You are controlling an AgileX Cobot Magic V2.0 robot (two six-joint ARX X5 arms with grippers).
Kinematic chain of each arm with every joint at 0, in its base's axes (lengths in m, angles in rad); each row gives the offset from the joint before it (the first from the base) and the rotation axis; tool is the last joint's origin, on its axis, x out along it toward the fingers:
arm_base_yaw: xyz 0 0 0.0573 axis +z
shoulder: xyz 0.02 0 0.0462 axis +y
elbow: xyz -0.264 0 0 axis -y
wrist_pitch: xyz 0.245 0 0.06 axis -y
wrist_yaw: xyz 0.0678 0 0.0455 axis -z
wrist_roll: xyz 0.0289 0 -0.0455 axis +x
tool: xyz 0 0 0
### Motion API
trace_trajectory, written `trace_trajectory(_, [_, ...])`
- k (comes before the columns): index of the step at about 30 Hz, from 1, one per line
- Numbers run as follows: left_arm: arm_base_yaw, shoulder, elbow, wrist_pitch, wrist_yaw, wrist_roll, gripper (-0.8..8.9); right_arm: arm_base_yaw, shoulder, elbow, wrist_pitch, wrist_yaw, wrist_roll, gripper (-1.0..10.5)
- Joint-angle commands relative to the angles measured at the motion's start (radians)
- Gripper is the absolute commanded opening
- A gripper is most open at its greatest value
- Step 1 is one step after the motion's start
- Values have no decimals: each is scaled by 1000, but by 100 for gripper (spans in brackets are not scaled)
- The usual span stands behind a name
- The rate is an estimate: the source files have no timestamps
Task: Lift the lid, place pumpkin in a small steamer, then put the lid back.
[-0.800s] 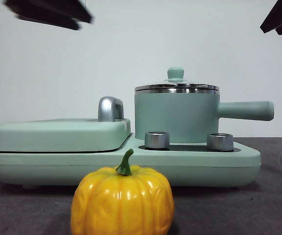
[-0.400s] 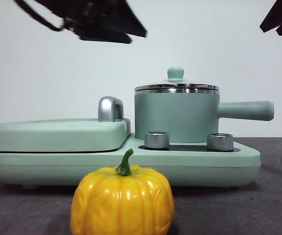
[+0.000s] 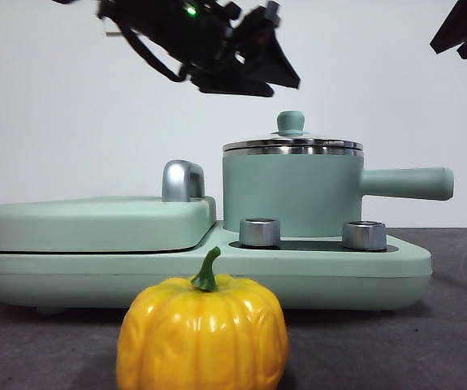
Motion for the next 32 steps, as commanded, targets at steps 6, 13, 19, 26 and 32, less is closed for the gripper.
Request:
trace_trajectory(6, [-22,90,64,-5,-1,-1,250,3,5,19,8,6,11,290])
trace_trajectory(13, [-23,97,64,-56,-2,4,250,3,5,19,8,6,11,290])
trace_trajectory(19, [-23,103,64,-56,-1,4,248,3,5,19,8,6,11,290])
trace_trajectory(26, [-23,106,64,-55,-1,4,141,3,5,19,8,6,11,290])
trace_trajectory(32, [-23,106,64,-56,-2,4,10,3,5,19,7,6,11,290])
